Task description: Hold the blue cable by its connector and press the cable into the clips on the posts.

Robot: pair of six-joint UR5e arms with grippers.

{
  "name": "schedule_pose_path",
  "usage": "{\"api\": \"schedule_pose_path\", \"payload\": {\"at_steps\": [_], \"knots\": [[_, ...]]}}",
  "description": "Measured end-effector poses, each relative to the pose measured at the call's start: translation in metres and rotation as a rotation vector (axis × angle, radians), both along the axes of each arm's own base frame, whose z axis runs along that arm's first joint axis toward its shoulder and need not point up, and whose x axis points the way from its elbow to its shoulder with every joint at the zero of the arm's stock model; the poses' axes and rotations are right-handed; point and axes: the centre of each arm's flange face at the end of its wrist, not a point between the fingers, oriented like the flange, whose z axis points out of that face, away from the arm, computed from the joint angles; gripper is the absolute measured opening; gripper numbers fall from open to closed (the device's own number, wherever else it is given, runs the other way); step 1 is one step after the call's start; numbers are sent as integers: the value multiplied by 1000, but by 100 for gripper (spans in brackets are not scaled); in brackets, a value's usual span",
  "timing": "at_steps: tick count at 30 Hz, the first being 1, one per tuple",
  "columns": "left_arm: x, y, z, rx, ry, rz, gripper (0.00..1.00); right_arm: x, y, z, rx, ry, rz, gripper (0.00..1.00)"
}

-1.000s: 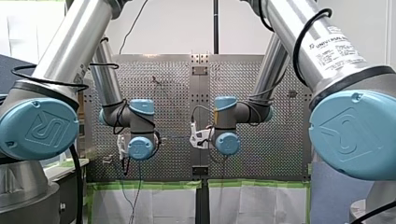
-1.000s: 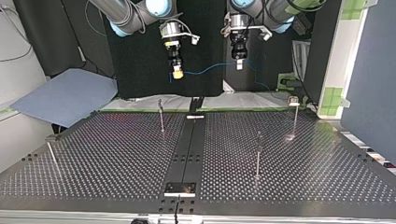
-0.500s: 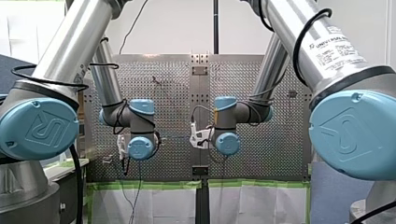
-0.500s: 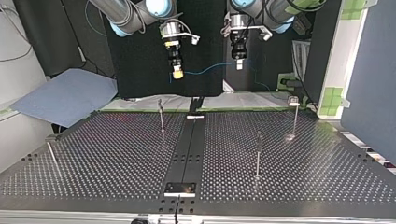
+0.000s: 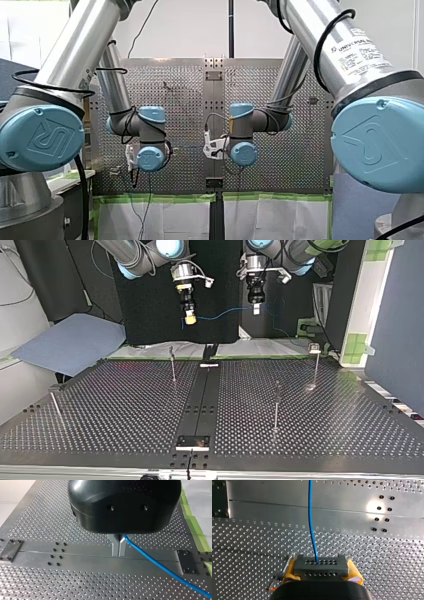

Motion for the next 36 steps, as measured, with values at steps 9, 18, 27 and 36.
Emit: {"api": "schedule_pose_path", "payload": {"at_steps": [9, 18, 27, 36], "knots": [[0, 0, 0, 2, 1, 0, 0, 0, 0, 0, 1, 1, 0, 0], [0, 11, -26, 59, 71, 18, 0, -7, 8, -34, 59, 79, -1, 0], [-8, 16, -52, 96, 133, 19, 0, -10, 11, -53, 86, 108, -1, 0], [-8, 16, -54, 98, 137, 19, 0, -10, 11, -53, 87, 109, -1, 0]]}}
